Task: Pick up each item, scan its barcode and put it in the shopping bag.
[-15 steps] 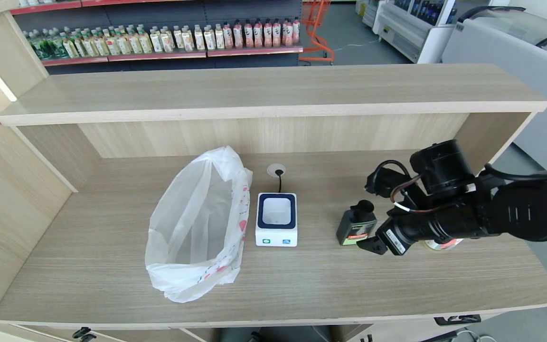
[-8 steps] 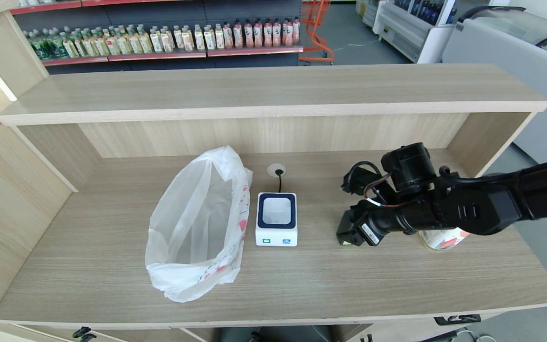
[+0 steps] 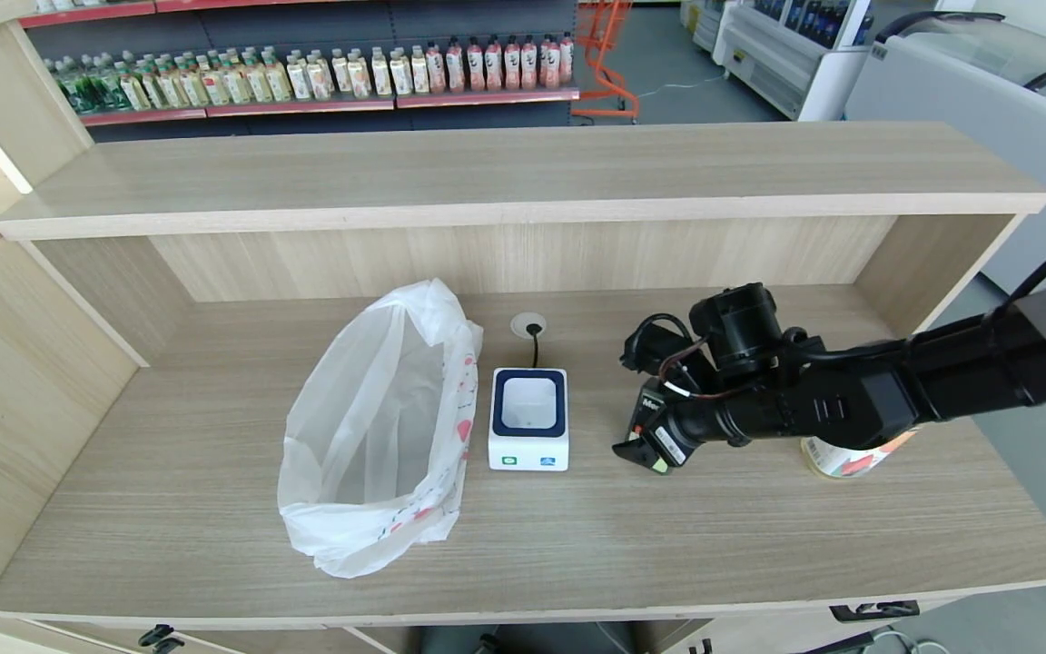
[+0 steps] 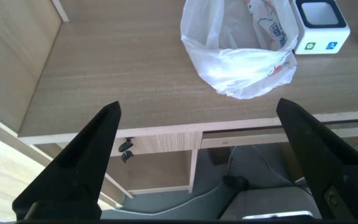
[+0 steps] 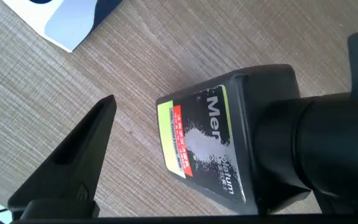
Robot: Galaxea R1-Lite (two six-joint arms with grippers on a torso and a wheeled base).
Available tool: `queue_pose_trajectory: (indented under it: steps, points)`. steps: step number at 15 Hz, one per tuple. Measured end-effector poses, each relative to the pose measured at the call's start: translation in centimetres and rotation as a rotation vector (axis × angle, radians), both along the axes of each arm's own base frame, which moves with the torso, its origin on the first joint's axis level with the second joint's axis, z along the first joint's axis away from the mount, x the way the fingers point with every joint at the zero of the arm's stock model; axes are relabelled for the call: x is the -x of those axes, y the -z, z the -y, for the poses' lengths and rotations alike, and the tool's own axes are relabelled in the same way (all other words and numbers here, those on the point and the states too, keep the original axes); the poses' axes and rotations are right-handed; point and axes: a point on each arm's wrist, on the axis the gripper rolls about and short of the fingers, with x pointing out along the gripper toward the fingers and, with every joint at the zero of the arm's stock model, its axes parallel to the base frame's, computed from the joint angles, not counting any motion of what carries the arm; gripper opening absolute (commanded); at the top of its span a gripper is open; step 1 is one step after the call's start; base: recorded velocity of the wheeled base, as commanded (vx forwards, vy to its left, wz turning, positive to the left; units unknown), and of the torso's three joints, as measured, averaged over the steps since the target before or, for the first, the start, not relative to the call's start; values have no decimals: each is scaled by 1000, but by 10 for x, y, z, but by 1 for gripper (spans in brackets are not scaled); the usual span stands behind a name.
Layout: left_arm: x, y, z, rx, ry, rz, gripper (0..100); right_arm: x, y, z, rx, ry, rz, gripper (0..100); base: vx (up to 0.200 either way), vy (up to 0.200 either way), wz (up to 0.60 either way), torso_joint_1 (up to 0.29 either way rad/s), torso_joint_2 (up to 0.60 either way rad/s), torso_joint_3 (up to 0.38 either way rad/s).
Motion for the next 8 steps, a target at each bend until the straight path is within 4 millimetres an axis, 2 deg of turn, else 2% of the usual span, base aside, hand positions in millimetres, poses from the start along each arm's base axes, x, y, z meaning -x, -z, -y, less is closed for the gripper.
queue_pose_trajectory:
  steps: [4,8]
  points:
    - [0,0,0,0,0,0,100,-3,-1,-8,-99,16,3,0,0,0,0,0,0,0]
    - [0,0,0,0,0,0,100,7,0,-3,-99,26,-17,0,0,0,0,0,0,0]
